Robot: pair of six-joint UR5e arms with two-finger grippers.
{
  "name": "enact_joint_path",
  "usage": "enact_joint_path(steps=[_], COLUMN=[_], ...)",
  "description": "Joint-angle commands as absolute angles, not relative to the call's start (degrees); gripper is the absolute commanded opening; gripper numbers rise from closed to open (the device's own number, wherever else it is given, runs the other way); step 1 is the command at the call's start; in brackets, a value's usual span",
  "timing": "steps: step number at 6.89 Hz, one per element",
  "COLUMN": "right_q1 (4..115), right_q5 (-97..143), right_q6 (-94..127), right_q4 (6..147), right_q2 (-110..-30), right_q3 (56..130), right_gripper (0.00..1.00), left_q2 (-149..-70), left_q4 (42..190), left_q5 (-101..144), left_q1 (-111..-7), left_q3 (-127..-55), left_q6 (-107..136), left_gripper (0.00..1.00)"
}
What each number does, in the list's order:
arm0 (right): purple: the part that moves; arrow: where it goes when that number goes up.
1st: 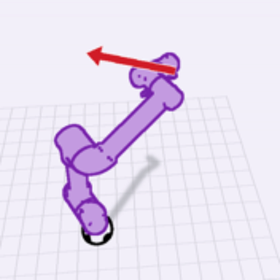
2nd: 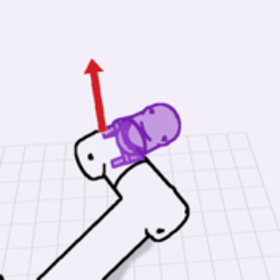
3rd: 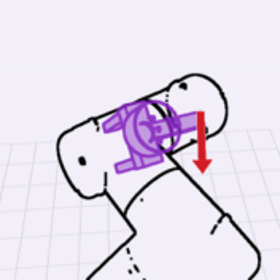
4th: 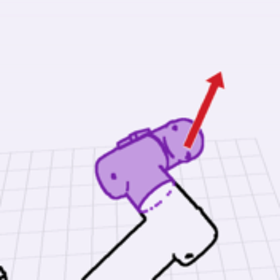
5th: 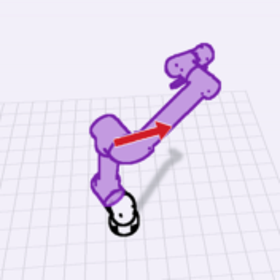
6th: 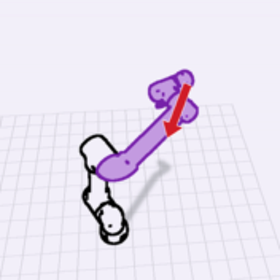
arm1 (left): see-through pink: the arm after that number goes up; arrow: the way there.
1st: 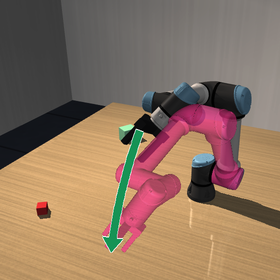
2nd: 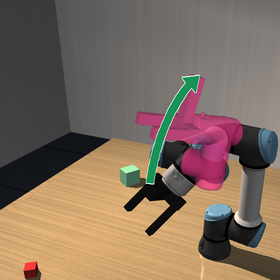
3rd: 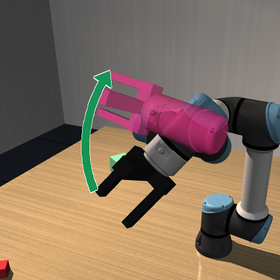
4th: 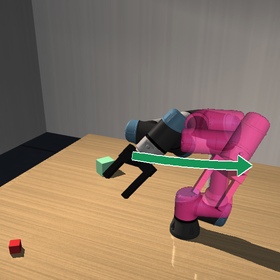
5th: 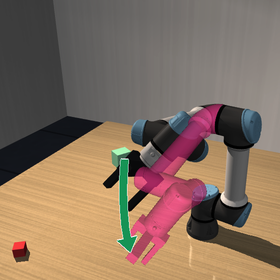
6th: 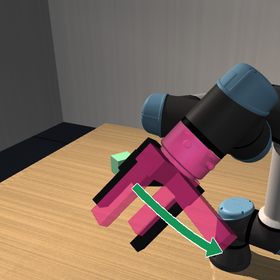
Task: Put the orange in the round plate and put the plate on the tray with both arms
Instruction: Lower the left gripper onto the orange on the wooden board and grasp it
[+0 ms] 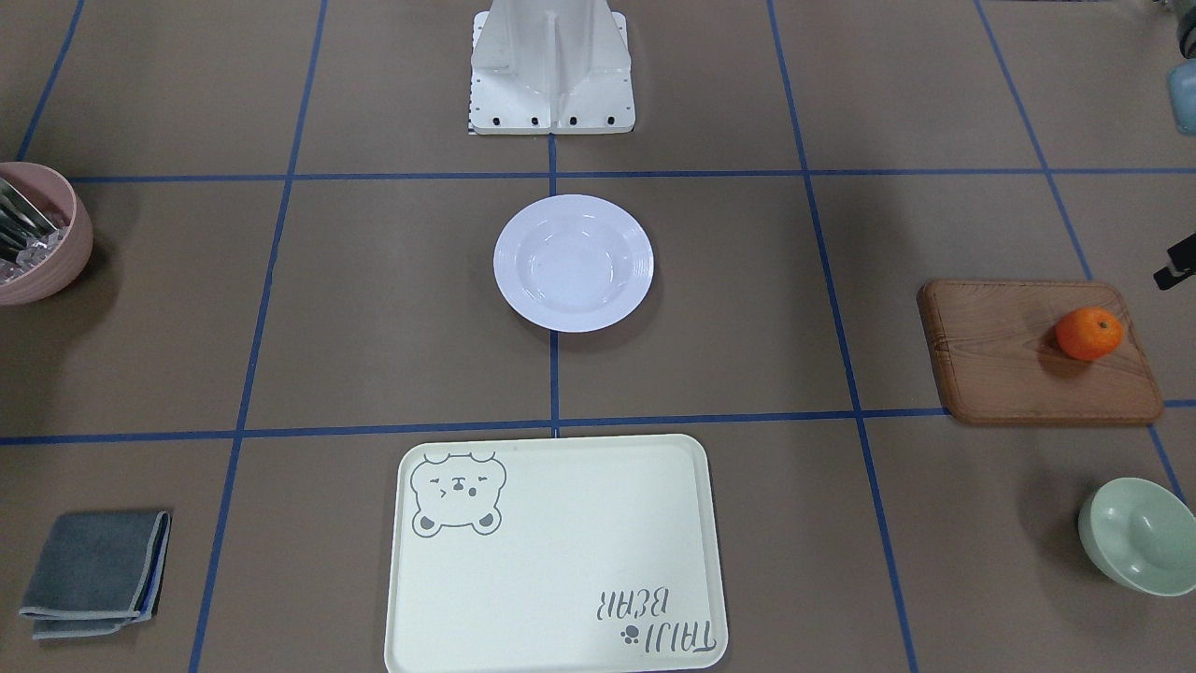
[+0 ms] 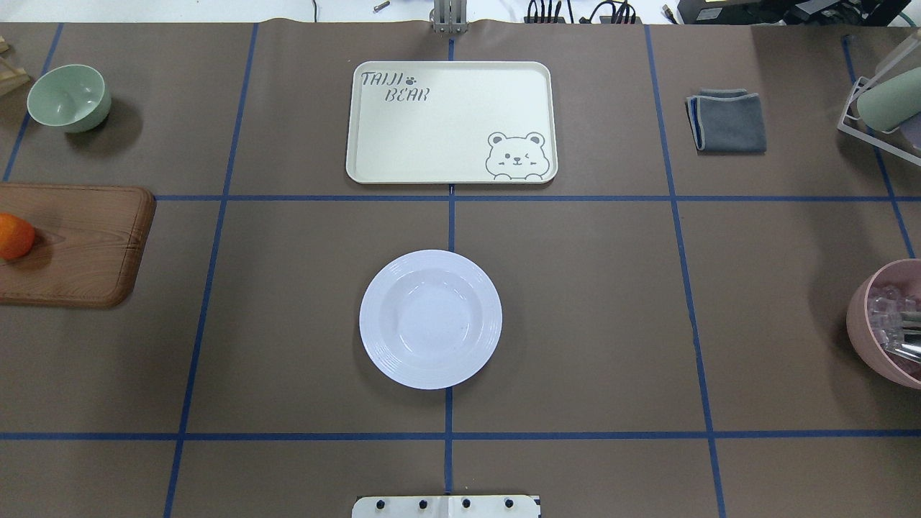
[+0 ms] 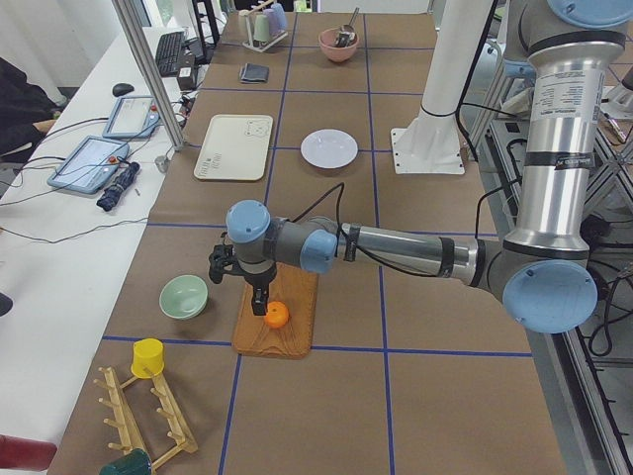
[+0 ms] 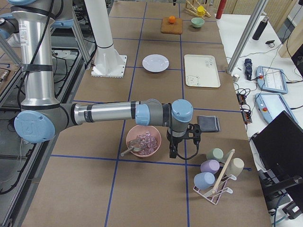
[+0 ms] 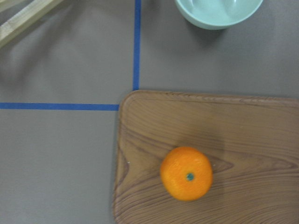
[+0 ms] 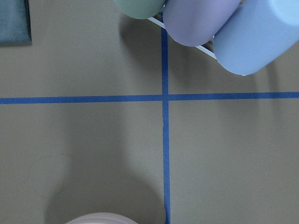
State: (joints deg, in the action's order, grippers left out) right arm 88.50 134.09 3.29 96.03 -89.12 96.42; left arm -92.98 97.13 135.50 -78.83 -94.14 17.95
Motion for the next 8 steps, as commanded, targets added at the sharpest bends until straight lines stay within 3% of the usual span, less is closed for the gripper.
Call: enact_joint_path(steps=[1, 3, 8], right_q1=[87.7, 87.1, 87.2], right_q5=[133.9, 134.6, 135.8], right_q6=[2.9, 3.5, 3.5], right_q4=[94.3, 91.9, 91.9], right_q2=[-89.3, -89.4, -89.4], right_q3=[94.8, 94.8, 94.7], right_gripper=[1.00, 1.00, 1.00], left_q2=[-92.7, -92.9, -93.3], left_q4=[107.6, 116.9, 117.1], left_q5=[132.4, 132.5, 132.5], left_q1=[-73.8, -73.8, -69.5], left_q3=[-88.5, -80.8, -79.5], left_q6=[19.9, 20.7, 23.9], left_gripper=[0.98, 0.98, 0.98])
